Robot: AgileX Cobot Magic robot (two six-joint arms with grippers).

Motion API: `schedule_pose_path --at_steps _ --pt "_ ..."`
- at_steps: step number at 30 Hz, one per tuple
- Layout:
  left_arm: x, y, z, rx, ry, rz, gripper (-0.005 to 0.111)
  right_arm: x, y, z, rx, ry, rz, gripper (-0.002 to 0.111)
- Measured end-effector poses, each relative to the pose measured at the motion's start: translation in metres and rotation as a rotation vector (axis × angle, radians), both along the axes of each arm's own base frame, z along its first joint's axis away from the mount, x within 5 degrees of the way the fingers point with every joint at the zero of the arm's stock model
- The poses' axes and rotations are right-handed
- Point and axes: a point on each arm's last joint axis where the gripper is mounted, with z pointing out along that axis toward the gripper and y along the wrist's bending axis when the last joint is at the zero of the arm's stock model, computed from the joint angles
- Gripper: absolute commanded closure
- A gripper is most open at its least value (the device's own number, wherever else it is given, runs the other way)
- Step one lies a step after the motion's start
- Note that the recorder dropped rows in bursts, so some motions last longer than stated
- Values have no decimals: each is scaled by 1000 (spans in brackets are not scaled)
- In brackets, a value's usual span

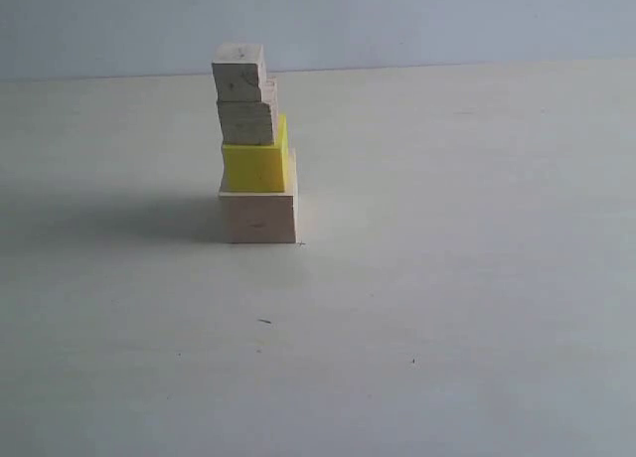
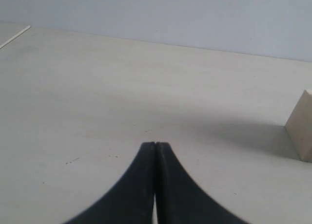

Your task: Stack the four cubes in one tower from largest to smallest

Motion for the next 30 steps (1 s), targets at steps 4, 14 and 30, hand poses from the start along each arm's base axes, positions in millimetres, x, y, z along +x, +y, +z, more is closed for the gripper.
schedule_pose_path --at_steps 4,14,30 --pt "0 0 0 0 0 0 107 11 -8 -32 17 102 -103 108" --pt "0 0 0 0 0 0 107 9 -12 -130 79 204 -158 108" --pt "0 0 0 0 0 0 107 -9 -4 -162 91 129 -40 108"
